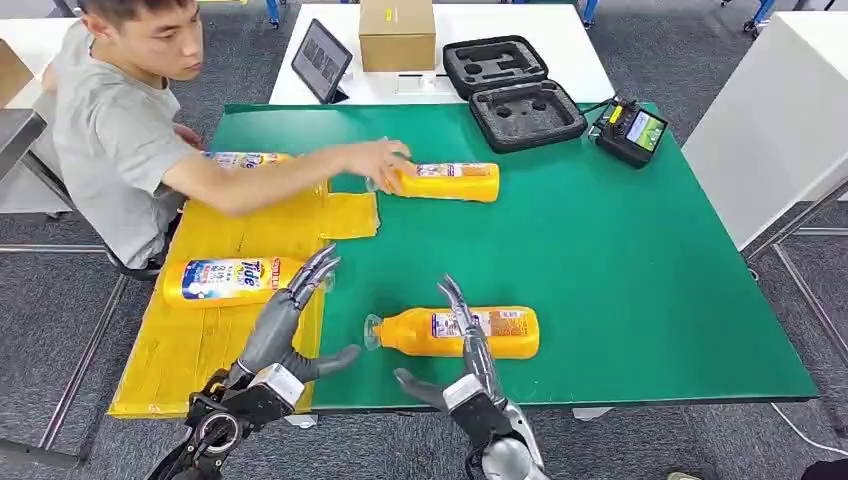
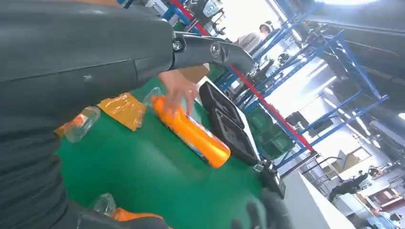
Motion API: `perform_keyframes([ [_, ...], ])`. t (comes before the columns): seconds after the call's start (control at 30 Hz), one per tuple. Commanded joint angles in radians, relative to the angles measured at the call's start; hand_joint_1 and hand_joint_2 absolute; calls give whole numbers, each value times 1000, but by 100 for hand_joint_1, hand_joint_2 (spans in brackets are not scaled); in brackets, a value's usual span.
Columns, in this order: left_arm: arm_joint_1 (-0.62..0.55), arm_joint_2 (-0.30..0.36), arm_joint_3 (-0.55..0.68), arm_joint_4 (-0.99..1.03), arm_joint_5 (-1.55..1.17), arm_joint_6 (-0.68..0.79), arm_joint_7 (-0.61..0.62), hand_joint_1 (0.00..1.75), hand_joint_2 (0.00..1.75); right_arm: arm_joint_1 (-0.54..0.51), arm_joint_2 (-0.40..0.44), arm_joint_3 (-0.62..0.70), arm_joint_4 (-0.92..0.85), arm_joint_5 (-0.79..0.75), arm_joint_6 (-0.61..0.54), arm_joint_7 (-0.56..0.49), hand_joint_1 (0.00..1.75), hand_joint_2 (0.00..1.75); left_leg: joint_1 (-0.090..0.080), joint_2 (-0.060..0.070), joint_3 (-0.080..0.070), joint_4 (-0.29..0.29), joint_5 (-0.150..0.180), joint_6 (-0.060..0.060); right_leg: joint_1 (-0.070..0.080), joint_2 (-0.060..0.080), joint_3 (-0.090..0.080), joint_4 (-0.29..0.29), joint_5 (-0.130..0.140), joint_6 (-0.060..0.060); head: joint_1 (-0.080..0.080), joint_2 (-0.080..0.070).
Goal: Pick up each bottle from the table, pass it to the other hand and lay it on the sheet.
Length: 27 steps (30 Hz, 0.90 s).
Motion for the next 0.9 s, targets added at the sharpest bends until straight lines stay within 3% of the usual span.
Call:
perform_keyframes([
  [0.03,-17,-31,3,48,13,-19,-18,0,175,-23,-98,149,-97,168,-207,2,0,175,0,-1,1,0,-1,-1,0,0,1,0,-1,-1,0,0],
  [0.3,-16,-32,3,47,14,-22,-18,0,175,-5,-96,135,-150,216,-207,2,0,175,1,-2,3,0,-1,-2,1,0,3,-1,-1,-1,0,0],
  [0.43,-25,-34,5,64,26,-33,-18,0,175,66,12,-78,-248,682,-207,2,0,175,0,-3,1,0,-1,-1,0,-2,1,0,-1,-1,0,0],
  [0.5,-21,-36,9,67,27,-34,-18,0,175,64,44,-138,-231,760,-207,7,0,175,1,-2,1,0,-1,-2,1,-1,2,0,-1,-1,0,0],
  [0.63,-13,-33,7,45,17,-36,-9,0,175,13,-9,-98,-143,745,-207,114,0,175,1,-1,2,-1,0,-1,0,0,2,-1,0,-1,0,0],
  [0.77,-11,-25,12,36,19,-41,5,0,175,11,-46,-52,-145,836,-207,222,0,175,1,0,2,0,-1,-1,1,1,3,-1,0,-1,0,0],
  [0.9,-1,-23,13,32,19,-39,6,0,175,15,-62,-39,-151,873,-207,268,0,175,1,-1,2,-1,-1,-2,1,1,3,-1,-1,-1,0,0],
])
